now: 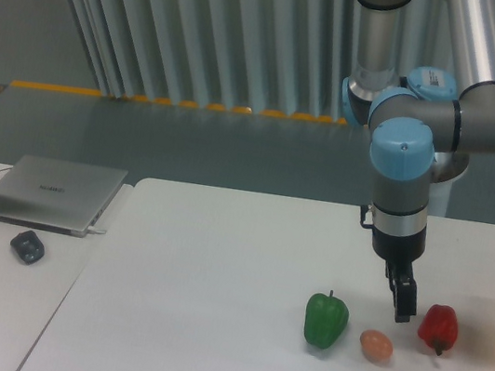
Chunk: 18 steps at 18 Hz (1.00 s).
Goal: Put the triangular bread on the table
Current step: 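Raise the open gripper and move it past the red pepper toward the yellow tray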
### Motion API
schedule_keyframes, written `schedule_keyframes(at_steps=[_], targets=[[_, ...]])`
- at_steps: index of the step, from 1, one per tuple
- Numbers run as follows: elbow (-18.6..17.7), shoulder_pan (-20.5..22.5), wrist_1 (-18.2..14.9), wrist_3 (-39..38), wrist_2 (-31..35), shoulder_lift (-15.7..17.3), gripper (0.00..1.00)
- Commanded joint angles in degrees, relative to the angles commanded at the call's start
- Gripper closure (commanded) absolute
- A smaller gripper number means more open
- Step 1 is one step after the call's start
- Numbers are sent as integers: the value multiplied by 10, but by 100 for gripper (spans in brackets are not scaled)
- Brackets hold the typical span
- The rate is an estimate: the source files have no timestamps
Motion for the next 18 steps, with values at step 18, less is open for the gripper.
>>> schedule_keyframes(at_steps=[18], targets=[[-24, 40, 27, -1, -3, 2, 0]])
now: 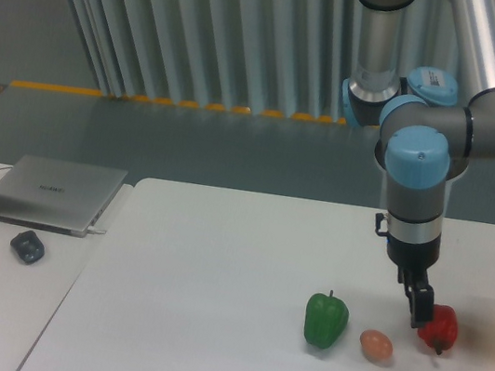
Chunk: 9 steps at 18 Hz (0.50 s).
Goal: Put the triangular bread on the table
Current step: 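Raise the open gripper and move it past the red pepper toward the yellow tray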
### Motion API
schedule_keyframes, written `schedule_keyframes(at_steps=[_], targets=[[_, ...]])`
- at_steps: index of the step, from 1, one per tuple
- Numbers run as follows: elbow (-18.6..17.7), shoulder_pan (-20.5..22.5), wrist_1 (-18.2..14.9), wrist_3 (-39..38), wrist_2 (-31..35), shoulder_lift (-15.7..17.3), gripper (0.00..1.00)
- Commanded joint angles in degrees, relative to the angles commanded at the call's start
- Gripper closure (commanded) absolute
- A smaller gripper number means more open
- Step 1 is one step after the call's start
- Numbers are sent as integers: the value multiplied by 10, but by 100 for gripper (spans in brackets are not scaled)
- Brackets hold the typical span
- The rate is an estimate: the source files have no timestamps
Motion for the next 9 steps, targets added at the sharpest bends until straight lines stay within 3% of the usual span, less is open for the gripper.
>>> schedule_keyframes(at_steps=[3, 6, 9], targets=[[-7, 20, 20, 2, -17, 0, 0], [-22, 59, 53, 1, -76, 16, 0], [-20, 85, 53, 2, -66, 18, 0]])
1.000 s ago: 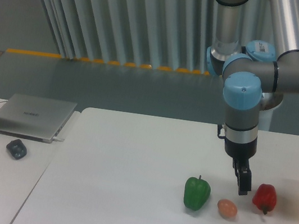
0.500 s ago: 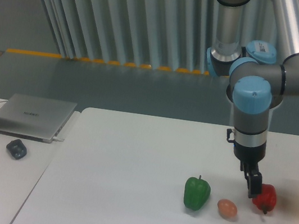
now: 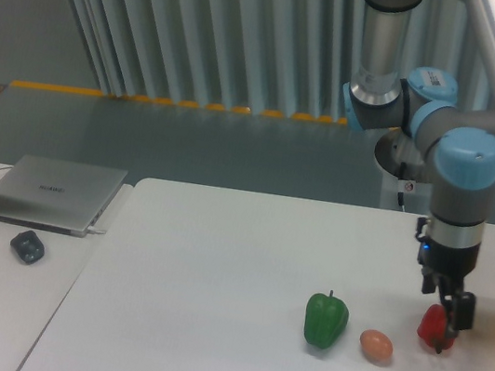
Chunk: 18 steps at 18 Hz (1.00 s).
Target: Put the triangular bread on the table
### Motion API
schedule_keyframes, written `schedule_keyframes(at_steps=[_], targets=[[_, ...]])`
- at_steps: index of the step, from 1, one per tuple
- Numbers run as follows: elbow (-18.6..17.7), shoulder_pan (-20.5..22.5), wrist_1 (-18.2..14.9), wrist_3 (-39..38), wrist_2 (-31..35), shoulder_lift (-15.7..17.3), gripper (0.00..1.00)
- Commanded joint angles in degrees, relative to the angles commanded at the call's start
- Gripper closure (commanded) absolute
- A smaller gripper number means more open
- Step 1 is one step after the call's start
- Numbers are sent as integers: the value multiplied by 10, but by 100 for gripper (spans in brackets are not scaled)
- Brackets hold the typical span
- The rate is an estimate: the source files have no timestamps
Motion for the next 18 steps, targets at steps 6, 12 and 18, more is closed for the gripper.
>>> schedule_keyframes(at_steps=[6, 12, 18], targets=[[7, 27, -1, 66, 2, -3, 0], [16, 42, 7, 212, 74, -23, 0], [25, 75, 21, 240, 93, -38, 0]])
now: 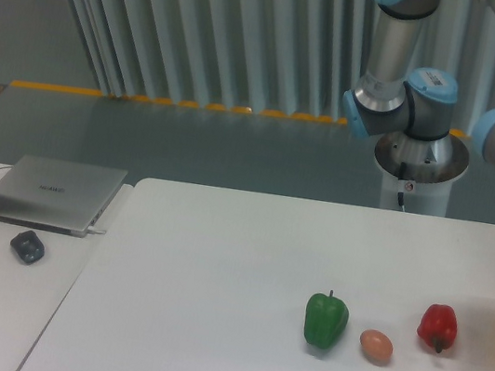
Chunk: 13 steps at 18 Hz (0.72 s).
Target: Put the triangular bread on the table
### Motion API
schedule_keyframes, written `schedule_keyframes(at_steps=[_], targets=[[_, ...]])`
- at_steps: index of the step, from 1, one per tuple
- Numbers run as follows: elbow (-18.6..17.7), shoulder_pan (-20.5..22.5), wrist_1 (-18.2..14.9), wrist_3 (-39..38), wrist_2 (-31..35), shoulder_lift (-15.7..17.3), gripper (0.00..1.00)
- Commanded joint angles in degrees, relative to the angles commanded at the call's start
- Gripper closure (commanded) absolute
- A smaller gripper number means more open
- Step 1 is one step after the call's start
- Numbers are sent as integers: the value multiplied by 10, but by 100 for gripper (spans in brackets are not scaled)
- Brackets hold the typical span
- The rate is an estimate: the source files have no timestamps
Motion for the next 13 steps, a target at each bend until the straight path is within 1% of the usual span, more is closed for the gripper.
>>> schedule_keyframes(at_steps=[5, 10, 13], targets=[[0, 12, 4, 4, -1, -15, 0], [-10, 23, -1, 4, 2, -37, 0], [-15, 26, -1, 1, 3, -41, 0]])
